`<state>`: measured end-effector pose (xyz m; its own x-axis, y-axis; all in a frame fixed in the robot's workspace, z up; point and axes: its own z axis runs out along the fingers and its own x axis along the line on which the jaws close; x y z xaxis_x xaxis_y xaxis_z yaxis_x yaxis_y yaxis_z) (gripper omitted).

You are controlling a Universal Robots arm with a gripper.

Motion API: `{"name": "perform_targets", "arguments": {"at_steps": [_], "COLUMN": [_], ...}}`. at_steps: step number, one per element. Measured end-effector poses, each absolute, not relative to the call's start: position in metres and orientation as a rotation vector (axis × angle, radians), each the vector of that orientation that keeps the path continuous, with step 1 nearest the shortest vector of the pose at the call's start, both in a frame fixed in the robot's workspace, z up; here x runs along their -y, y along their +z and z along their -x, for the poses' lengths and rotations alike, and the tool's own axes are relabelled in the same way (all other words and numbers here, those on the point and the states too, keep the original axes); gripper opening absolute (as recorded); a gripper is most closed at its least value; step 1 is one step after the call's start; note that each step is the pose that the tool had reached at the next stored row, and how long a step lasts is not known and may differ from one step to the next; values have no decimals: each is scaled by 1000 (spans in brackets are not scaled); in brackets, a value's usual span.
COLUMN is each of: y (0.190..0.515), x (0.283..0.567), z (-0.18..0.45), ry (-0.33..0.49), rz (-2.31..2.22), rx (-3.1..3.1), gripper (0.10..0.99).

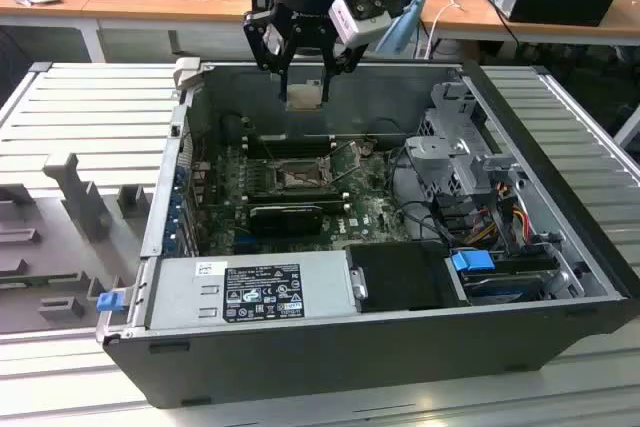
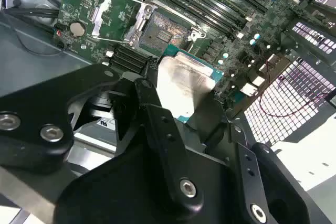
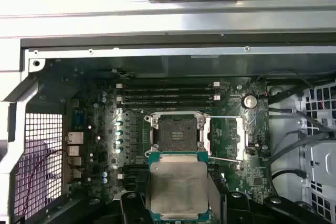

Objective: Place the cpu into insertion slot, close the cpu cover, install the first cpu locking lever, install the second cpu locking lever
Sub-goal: 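Place the cpu into insertion slot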

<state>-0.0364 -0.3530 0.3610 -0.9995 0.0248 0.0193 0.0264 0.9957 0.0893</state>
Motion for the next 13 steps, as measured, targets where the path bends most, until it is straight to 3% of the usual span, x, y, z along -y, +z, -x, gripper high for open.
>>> {"name": "perform_targets", "arguments": {"at_steps": [13], "y": [361], "x": [353], "z": [36], "ry": [-141], "rz": [109], "rx": [3120], "gripper": [525]}}
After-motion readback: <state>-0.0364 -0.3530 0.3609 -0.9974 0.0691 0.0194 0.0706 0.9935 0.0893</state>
